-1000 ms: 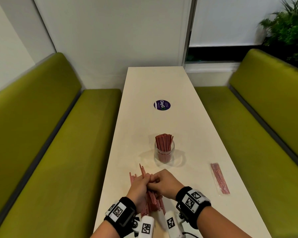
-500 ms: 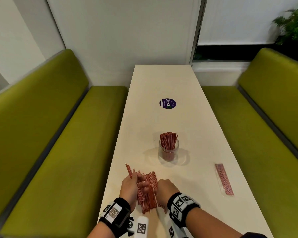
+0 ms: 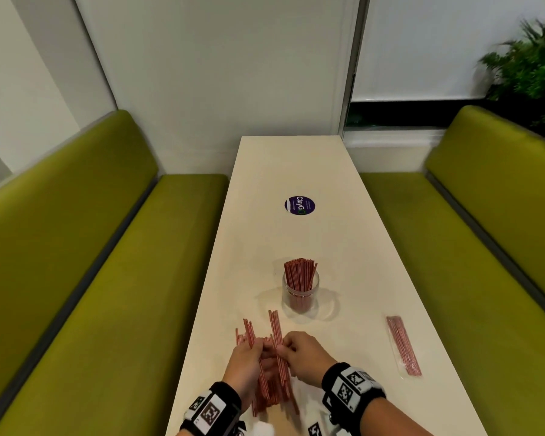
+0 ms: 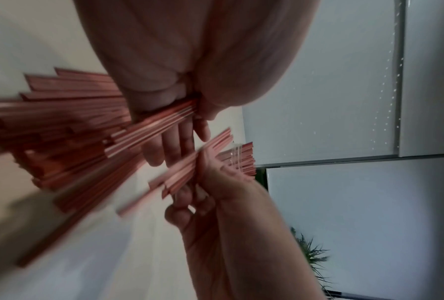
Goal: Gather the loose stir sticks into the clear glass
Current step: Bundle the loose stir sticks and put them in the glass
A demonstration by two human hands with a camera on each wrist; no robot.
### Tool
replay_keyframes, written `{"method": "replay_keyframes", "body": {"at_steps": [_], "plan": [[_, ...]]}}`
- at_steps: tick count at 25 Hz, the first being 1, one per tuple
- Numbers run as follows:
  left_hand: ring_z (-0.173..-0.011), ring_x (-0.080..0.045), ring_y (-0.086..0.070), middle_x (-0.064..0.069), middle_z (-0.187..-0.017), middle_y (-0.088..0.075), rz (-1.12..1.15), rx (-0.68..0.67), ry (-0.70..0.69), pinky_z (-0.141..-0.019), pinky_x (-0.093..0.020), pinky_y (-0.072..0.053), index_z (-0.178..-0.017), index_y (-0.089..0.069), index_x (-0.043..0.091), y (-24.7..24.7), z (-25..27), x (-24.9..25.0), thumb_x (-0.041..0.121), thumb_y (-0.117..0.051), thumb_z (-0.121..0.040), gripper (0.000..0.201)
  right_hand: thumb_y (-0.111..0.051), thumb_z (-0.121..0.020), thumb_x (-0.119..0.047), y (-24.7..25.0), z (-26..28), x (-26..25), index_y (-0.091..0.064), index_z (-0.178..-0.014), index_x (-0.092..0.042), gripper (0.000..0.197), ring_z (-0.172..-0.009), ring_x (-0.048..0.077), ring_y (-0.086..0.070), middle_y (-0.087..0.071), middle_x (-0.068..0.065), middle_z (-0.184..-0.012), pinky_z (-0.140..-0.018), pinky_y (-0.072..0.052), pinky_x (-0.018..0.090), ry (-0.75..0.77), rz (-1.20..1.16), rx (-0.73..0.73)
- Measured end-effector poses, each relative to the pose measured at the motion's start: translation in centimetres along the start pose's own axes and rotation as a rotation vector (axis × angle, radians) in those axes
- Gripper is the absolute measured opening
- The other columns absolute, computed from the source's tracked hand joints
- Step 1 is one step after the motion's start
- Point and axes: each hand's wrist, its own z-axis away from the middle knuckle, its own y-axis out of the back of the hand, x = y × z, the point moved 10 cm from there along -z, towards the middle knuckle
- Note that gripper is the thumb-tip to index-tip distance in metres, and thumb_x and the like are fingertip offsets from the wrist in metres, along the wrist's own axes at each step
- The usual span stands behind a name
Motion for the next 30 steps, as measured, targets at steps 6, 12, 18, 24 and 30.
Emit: {"method": "replay_keyframes", "body": {"at_steps": [6, 12, 18, 24, 30], "plan": [[-0.066, -0.033, -0.071, -0.031, -0.085, -0.071, 0.091, 0.038, -0.023, -0.048, -0.031, -0.052, -0.106, -0.061, -0.011, -2.6, -0.8, 2.2, 0.018, -0.036, -0.107, 0.038, -0.062, -0.093, -0.027, 2.7, 0.6, -3.5, -0.057, -0.076, -0.022, 0.019, -0.054, 0.005, -0.051, -0.056, -0.006, -0.064, -0.055, -0.042, 0.018, 0.106, -0.018, 0.093], [-0.092, -0.034, -0.07, -0.025, -0.105, -0.071, 0.227, -0.053, 0.011, -0.071, -0.043, -0.057, -0.114, -0.059, -0.001, -5.0, 0.1, 2.9, 0.023, -0.043, -0.105, 0.03, -0.069, -0.085, -0.022, 5.5, 2.6, -5.2, -0.072, -0.063, -0.007, 0.027, -0.047, 0.008, -0.058, -0.068, 0.011, -0.059, -0.05, -0.051, 0.024, 0.16, -0.11, 0.167], [-0.077, -0.03, -0.073, -0.025, -0.096, -0.072, 0.304, -0.006, -0.118, -0.064, -0.036, -0.056, -0.114, -0.054, -0.01, -5.4, -0.3, 5.5, 0.023, -0.037, -0.107, 0.038, -0.069, -0.081, -0.031, 7.2, 3.5, -6.2, -0.076, -0.074, -0.031, 0.011, -0.076, 0.001, -0.059, -0.065, -0.015, -0.076, -0.069, -0.045, 0.014, 0.357, -0.208, 0.252], [-0.115, -0.02, -0.066, 0.005, -0.113, -0.075, 0.167, -0.066, -0.269, -0.089, -0.034, -0.05, -0.122, -0.065, 0.012, -7.0, -0.3, 8.0, 0.041, -0.037, -0.104, 0.045, -0.05, -0.097, -0.051, 3.3, 2.5, -1.4, -0.059, -0.096, -0.007, 0.045, -0.062, 0.023, -0.054, -0.056, 0.012, -0.075, -0.055, -0.045, 0.029, -0.245, -1.185, -0.138], [-0.094, -0.023, -0.053, 0.002, -0.113, -0.072, -0.036, -0.149, -0.291, -0.081, -0.034, -0.049, -0.111, -0.074, 0.035, -9.1, 0.8, 7.9, 0.051, -0.048, -0.094, 0.035, -0.058, -0.097, -0.028, 3.9, 2.8, -2.4, -0.066, -0.108, -0.001, 0.031, -0.055, 0.018, -0.05, -0.055, 0.012, -0.069, -0.047, -0.043, 0.024, -0.241, -1.401, -0.283]]}}
